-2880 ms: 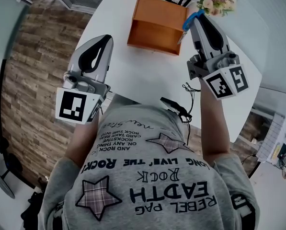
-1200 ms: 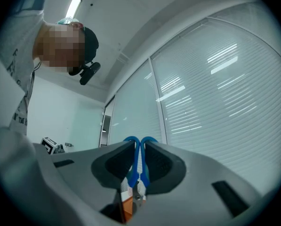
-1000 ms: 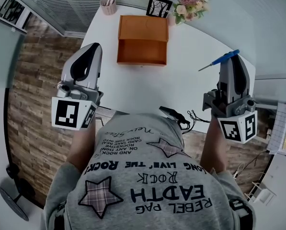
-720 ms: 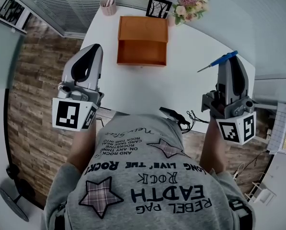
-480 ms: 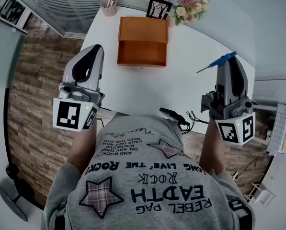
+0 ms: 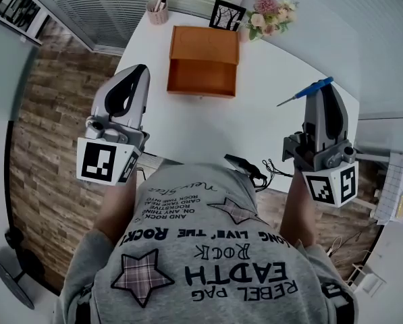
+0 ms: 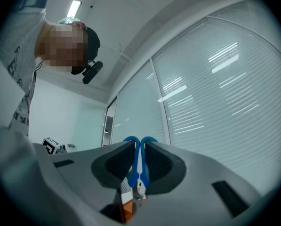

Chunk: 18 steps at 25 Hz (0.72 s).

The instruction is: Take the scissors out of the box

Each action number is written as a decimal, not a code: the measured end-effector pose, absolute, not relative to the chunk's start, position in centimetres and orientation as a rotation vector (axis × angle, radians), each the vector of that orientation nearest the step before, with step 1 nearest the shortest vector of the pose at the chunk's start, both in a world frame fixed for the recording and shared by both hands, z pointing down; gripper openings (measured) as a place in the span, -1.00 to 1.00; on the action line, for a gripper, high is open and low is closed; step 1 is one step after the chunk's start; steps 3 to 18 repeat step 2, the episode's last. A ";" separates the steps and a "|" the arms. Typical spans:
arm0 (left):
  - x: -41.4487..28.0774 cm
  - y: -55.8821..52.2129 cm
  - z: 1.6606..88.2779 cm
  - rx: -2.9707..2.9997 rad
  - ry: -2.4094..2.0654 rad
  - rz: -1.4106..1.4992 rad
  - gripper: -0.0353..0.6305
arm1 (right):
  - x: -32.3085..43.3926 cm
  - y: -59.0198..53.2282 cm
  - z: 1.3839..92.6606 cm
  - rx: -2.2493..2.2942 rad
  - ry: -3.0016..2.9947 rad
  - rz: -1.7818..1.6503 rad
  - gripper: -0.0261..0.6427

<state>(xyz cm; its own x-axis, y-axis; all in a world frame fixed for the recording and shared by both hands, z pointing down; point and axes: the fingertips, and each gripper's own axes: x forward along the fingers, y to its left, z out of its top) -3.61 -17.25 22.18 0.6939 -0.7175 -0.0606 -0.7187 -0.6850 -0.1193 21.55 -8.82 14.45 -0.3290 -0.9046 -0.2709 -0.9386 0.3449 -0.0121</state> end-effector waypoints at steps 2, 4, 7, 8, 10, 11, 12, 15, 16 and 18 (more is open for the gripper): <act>-3.6 -17.5 22.2 -2.765 1.181 0.013 -0.87 | 21.5 -9.2 14.6 -1.657 2.384 0.213 -0.69; -3.6 -17.5 22.2 -2.765 1.181 0.013 -0.87 | 21.5 -9.2 14.6 -1.657 2.384 0.213 -0.69; -3.6 -17.5 22.2 -2.765 1.181 0.013 -0.87 | 21.5 -9.2 14.6 -1.657 2.384 0.213 -0.69; -3.6 -17.5 22.2 -2.765 1.181 0.013 -0.87 | 21.5 -9.2 14.6 -1.657 2.384 0.213 -0.69; -3.6 -17.5 22.2 -2.765 1.181 0.013 -0.87 | 21.5 -9.2 14.6 -1.657 2.384 0.213 -0.69; -3.6 -17.5 22.2 -2.765 1.181 0.013 -0.87 | 21.5 -9.2 14.6 -1.657 2.384 0.213 -0.69; -3.6 -17.5 22.2 -2.765 1.181 0.013 -0.87 | 21.5 -9.2 14.6 -1.657 2.384 0.213 -0.69; -3.6 -17.5 22.2 -2.765 1.181 0.013 -0.87 | 21.5 -9.2 14.6 -1.657 2.384 0.213 -0.69; -3.6 -17.5 22.2 -2.765 1.181 0.013 -0.87 | 21.5 -9.2 14.6 -1.657 2.384 0.213 -0.69; -3.6 -17.5 22.2 -2.765 1.181 0.013 -0.87 | 21.5 -9.2 14.6 -1.657 2.384 0.213 -0.69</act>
